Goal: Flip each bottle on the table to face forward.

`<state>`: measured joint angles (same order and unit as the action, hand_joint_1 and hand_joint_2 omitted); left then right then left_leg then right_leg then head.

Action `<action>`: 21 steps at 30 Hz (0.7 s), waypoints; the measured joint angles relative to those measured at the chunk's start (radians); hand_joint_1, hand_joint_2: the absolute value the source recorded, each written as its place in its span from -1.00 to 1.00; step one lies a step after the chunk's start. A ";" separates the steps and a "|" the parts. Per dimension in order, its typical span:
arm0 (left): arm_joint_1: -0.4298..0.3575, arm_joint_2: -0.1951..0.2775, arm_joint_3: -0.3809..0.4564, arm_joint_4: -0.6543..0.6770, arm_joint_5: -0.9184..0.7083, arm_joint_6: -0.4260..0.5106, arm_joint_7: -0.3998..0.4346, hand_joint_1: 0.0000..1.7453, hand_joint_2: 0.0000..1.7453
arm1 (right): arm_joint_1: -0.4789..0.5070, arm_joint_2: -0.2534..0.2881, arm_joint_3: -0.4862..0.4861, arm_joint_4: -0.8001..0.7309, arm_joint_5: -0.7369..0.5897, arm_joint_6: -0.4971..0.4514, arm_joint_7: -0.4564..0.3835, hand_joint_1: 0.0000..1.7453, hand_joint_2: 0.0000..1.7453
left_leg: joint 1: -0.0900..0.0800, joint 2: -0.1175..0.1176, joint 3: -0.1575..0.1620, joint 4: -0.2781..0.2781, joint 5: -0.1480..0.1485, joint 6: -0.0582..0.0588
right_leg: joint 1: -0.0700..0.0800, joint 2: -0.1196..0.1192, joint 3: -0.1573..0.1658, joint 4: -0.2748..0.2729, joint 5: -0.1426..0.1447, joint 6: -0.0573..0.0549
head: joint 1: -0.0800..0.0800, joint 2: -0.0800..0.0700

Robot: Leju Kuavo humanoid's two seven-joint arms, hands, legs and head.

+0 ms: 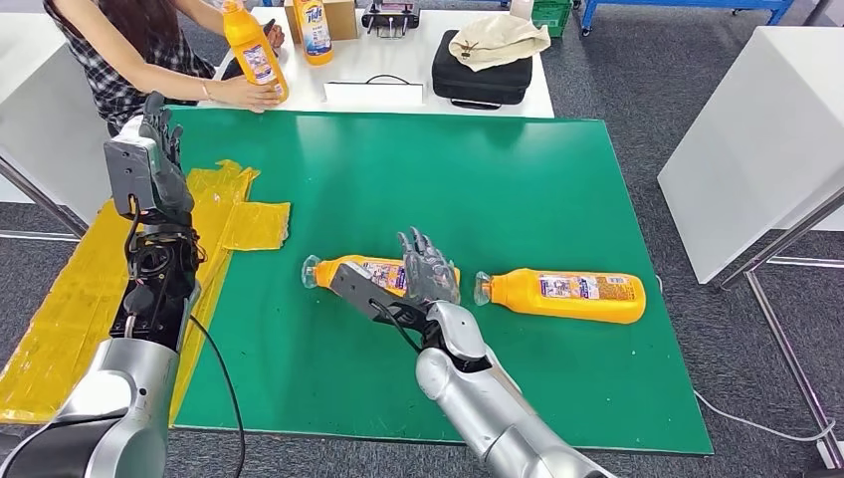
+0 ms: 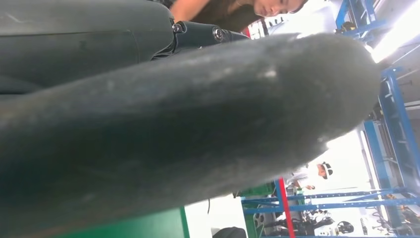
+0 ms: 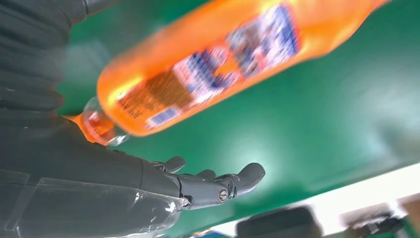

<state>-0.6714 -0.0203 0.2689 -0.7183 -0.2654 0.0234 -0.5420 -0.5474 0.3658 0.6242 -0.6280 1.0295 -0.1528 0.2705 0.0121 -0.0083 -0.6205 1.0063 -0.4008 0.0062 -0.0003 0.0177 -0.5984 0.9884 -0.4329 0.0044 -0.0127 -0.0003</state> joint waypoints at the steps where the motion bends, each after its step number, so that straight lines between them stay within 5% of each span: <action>1: 0.001 0.003 0.000 0.002 0.003 0.001 -0.002 -1.00 -1.00 | -0.006 0.001 0.022 0.004 -0.022 0.010 -0.001 -1.00 1.00 | 0.000 0.000 0.000 0.000 0.000 0.000 | 0.000 0.000 0.000 0.000 0.000 0.000 | 0.000 0.000; 8: 0.015 0.018 0.004 0.004 0.007 0.001 -0.007 -1.00 -1.00 | -0.034 0.001 0.161 0.052 -0.117 0.056 0.019 -1.00 1.00 | 0.000 0.000 0.000 0.000 0.000 0.000 | 0.000 0.000 0.000 0.000 0.000 0.000 | 0.000 0.000; 21: 0.018 0.018 0.005 0.004 0.002 -0.004 -0.007 -1.00 -1.00 | -0.097 0.002 0.269 0.206 -0.097 0.133 0.108 -1.00 1.00 | 0.000 0.000 0.000 0.000 0.000 0.000 | 0.000 0.000 0.001 0.000 0.000 0.000 | 0.000 0.000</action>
<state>-0.6537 -0.0019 0.2739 -0.7141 -0.2636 0.0198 -0.5493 -0.6445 0.3674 0.8928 -0.4222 0.9330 -0.0195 0.3784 0.0120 -0.0086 -0.6202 1.0064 -0.4005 0.0058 -0.0005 0.0174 -0.5979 0.9882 -0.4329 0.0044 -0.0126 0.0000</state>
